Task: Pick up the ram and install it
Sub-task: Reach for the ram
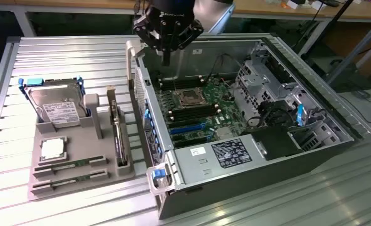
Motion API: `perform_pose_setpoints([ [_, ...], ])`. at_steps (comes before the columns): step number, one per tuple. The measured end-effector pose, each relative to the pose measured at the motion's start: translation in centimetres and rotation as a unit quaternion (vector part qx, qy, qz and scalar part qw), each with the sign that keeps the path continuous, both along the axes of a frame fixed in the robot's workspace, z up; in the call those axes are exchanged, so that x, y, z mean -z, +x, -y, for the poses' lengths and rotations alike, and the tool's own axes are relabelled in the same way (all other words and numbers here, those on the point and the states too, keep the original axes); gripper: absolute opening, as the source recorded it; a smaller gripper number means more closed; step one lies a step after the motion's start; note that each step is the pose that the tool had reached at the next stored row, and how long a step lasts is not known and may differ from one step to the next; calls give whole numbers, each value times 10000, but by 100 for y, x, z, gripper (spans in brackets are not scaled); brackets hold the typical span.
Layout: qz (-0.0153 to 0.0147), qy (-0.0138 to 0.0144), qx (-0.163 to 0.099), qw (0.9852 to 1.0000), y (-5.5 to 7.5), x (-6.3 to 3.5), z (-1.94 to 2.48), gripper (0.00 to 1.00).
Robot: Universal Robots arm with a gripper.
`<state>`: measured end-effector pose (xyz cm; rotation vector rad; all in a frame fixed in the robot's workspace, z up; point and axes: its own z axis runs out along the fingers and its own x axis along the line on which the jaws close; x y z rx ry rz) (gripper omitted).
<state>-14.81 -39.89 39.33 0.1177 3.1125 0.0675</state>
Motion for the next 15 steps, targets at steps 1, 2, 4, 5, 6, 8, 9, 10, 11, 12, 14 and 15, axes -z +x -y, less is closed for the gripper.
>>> perform_pose_setpoints([
  [1, 1, 1, 0, 10000, -120, 1, 0, 11],
  [2, 0, 0, 1, 10000, -266, 0, 0, 11],
  [4, 0, 11, 1, 10000, -426, 1, 5, 11],
  [5, 1, 18, 0, 10000, -477, 1, 9, 11],
  [6, 0, 23, 0, 10000, -524, 1, 14, 11],
  [8, 0, 40, 1, 10000, -675, 1, 36, 11],
  [9, 0, 58, 1, 10000, -845, 1, 62, 11],
  [10, 0, 68, 1, 10000, -942, 0, 75, 11],
  [11, 0, 74, 0, 10000, -992, 0, 81, 11],
  [12, 0, 80, 0, 10000, -1044, 0, 88, 11],
  [14, 0, 99, 0, 10000, -1224, 0, 110, 11],
  [15, 1, 108, 0, 9999, -1300, 1, 119, 11],
])
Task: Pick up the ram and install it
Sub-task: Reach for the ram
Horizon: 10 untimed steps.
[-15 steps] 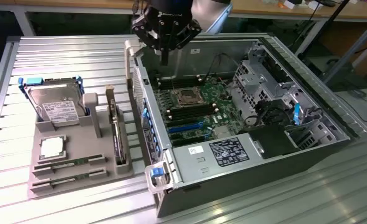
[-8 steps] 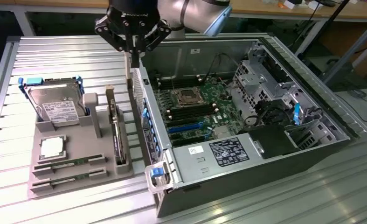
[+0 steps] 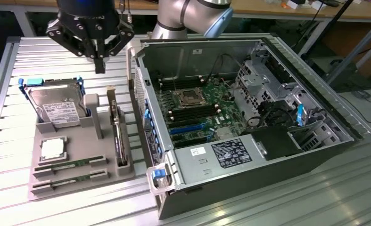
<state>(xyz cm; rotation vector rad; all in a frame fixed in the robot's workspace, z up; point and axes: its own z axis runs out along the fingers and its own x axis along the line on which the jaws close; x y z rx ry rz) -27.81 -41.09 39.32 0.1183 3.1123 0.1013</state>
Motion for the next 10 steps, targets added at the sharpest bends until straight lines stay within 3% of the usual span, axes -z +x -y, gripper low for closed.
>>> perform_pose_setpoints([
  [3, -1, 28, 0, 10000, -275, -1, 27, 11],
  [6, 0, 51, 1, 10000, -470, 0, 45, 11],
  [10, 0, 50, 1, 10000, -469, 0, 48, 11],
])
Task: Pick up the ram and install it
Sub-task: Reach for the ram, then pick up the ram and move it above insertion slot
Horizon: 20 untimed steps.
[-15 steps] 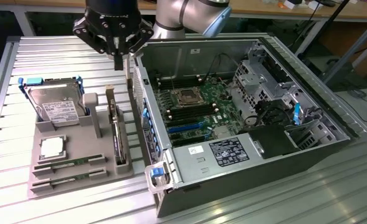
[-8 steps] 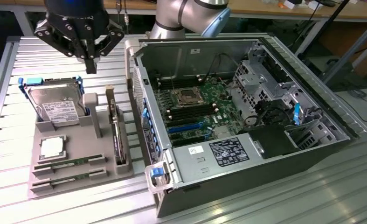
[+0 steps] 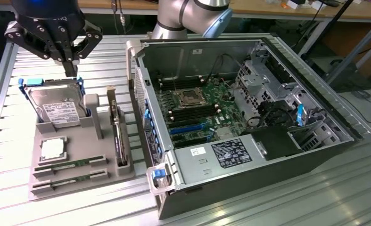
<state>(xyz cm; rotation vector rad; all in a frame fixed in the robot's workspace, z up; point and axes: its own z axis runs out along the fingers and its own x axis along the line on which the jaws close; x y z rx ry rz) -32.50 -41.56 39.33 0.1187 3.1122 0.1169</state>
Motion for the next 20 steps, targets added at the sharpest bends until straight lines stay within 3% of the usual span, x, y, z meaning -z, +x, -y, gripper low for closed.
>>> perform_pose_setpoints([
  [7, 5, 0, 0, 10000, 0, 0, 0, 11],
  [8, 1, 8, 0, 10000, 1, 3, 29, 11],
  [10, -1, 78, -12, 10000, -7, 18, 109, 17],
  [11, -1, 88, -177, 9998, -13, 55, 115, 24],
  [15, -7, 87, -659, 9978, -12, 131, 116, 24],
  [20, -12, 88, -1176, 9930, -12, 207, 128, 24],
])
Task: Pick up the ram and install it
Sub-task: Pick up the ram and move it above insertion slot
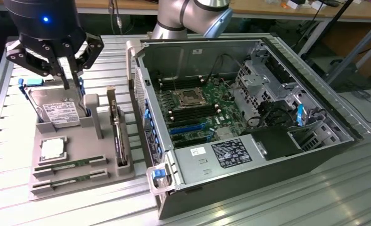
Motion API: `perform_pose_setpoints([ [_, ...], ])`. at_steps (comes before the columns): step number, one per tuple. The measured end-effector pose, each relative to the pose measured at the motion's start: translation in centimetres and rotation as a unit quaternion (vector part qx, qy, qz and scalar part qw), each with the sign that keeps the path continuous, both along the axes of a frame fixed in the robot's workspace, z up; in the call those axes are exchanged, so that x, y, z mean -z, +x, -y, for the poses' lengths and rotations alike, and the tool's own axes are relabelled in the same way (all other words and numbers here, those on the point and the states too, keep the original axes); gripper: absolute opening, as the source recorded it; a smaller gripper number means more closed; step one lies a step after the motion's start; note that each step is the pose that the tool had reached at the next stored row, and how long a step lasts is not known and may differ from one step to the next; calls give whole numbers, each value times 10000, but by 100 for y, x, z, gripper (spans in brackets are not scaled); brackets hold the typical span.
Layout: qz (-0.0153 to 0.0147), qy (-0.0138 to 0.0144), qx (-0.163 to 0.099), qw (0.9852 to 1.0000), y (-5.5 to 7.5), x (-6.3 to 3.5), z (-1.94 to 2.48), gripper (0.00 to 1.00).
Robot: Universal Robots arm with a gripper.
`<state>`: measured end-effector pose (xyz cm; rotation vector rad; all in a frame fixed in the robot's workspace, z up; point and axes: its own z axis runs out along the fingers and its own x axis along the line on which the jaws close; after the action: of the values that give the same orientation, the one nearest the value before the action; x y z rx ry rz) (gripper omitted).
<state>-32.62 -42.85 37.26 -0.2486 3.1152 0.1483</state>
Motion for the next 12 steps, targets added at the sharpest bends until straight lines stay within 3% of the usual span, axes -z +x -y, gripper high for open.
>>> perform_pose_setpoints([
  [2, 0, 10, -62, 10000, -4, 41, 93, 24],
  [4, -2, 26, -90, 10000, -11, 100, 256, 24],
  [6, -1, 49, -183, 9998, -19, 141, 302, 24],
  [9, -3, 66, -408, 9991, -25, 191, 325, 24],
  [12, -6, 69, -805, 9967, -26, 237, 328, 24],
])
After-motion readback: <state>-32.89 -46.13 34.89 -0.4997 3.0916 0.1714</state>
